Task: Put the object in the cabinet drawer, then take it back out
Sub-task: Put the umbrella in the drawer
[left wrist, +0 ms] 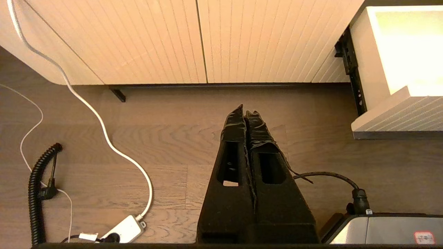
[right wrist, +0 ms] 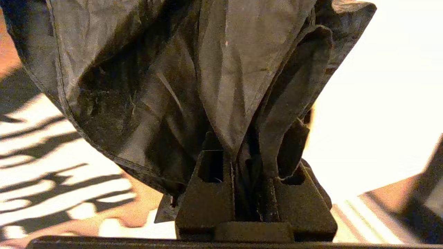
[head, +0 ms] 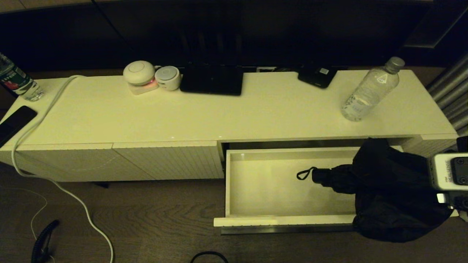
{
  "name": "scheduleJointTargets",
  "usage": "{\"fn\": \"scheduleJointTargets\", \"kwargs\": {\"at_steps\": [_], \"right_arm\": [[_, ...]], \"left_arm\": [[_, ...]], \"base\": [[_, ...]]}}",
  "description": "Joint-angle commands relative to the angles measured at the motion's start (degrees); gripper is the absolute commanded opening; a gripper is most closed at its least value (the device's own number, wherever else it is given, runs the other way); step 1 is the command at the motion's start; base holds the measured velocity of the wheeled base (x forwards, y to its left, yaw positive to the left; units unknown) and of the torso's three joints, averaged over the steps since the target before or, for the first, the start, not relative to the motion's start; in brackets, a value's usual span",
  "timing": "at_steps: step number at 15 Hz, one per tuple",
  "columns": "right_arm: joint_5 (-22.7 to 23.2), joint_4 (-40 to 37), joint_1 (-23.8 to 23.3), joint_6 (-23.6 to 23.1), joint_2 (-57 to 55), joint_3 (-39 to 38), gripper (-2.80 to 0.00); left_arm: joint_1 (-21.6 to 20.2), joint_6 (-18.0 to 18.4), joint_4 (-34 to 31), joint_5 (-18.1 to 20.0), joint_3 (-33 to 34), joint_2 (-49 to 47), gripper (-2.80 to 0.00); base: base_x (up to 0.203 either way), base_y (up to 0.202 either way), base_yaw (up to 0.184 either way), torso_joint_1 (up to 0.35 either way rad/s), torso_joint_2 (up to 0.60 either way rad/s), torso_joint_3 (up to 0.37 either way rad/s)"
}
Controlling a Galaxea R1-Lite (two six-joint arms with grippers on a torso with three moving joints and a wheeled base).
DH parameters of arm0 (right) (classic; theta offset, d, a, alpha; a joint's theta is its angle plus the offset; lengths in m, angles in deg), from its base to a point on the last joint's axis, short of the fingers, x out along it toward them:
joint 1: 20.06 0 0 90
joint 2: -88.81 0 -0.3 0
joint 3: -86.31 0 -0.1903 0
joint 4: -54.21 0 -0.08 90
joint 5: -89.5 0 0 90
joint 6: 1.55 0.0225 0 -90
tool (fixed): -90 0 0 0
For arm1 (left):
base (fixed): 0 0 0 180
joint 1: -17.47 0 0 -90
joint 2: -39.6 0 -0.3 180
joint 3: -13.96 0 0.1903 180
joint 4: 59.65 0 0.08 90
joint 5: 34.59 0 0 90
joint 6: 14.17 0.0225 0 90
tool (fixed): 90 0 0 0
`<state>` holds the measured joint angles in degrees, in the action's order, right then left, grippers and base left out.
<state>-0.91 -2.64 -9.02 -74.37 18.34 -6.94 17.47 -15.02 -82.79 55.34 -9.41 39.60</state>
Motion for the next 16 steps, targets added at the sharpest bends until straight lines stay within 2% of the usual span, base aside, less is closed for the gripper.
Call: {"fn": "scheduleJointTargets", "kwargs": {"at_steps": [1,4,7,13,16], "right_arm": [[0.8,-0.1,-1.5,2.6,-4.4,-0.6,-2.80],[1.2,0.8,-5.5,3.8,-9.3,0.3,-2.80],[3.4,1.8,-9.7,3.8,-14.4,3.8,-2.80],[4.3,3.9,-14.2,3.7,-19.0,4.3,-2.80],[4.7,5.0,-14.8,4.1,-19.4,3.5,-2.80]], "left_arm": [[0.0,0.0,0.0,0.0,0.1,0.1,-2.80],[0.0,0.0,0.0,0.0,0.0,0.1,-2.80],[0.0,0.0,0.0,0.0,0.0,0.1,-2.80],[0.0,0.0,0.0,0.0,0.1,0.1,-2.80],[0.0,0.0,0.0,0.0,0.1,0.1,-2.80]], "base": [[0.000,0.000,0.000,0.000,0.00,0.000],[0.000,0.000,0.000,0.000,0.00,0.000],[0.000,0.000,0.000,0.000,0.00,0.000],[0.000,0.000,0.000,0.000,0.00,0.000],[0.000,0.000,0.000,0.000,0.00,0.000]]}}
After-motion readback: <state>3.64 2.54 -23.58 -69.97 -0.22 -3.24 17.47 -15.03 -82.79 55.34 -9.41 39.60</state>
